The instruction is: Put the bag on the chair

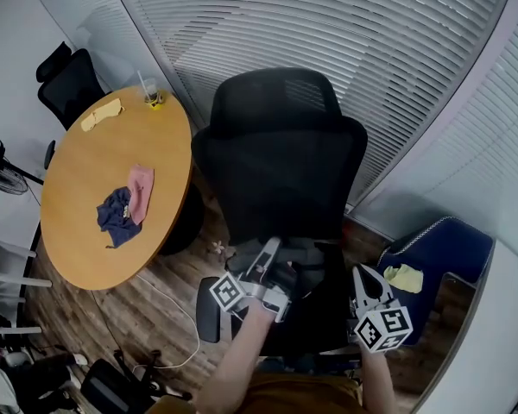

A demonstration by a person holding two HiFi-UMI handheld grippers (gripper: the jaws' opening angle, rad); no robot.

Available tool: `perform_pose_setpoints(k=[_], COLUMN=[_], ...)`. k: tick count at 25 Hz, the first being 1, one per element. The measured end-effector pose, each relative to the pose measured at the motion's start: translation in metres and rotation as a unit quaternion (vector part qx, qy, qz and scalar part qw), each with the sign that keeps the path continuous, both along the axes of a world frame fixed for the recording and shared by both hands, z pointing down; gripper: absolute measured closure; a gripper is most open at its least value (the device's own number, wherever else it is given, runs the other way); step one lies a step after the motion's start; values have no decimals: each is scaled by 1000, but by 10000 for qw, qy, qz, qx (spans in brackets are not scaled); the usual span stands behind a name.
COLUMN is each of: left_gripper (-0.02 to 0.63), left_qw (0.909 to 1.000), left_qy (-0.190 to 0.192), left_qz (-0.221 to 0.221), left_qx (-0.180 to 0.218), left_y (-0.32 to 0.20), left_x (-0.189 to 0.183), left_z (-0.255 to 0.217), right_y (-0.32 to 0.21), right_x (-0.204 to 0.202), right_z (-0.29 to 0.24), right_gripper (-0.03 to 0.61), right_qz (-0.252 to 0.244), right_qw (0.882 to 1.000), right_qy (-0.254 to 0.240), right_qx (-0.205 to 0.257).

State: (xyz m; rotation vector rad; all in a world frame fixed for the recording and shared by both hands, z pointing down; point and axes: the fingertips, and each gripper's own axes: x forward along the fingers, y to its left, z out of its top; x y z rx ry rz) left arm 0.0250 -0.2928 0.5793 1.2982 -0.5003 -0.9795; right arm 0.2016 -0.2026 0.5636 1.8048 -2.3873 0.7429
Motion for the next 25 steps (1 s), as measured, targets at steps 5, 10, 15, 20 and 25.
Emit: perform_pose_setpoints(k=[5, 10, 15, 20, 25], left_gripper=[589, 588, 588, 588, 588], left_qw=[9999, 9995, 9993, 9991, 9990], left_qy=[4, 58, 24, -61, -86], left_qz=[-121, -280, -340, -330, -349], left_qx=[-27, -103, -175, -261, -252], left_y=[-21, -36, -43, -55, -66], left_x=[2, 4, 4, 5, 8], left_z=[3, 11, 22, 22, 30], right_y=[-9, -20, -22, -25, -29], right_x=[6, 11, 14, 14, 13], right_z=[8, 13, 25, 20, 25], right_gripper=[568, 568, 568, 568, 568], right_qz=[-31, -37, -50, -63, -109], right_qw=[9999, 9999, 9998, 9998, 9998], right_qy=[-35, -46, -71, -62, -84], right_qx=[-102, -153, -151, -171, -172])
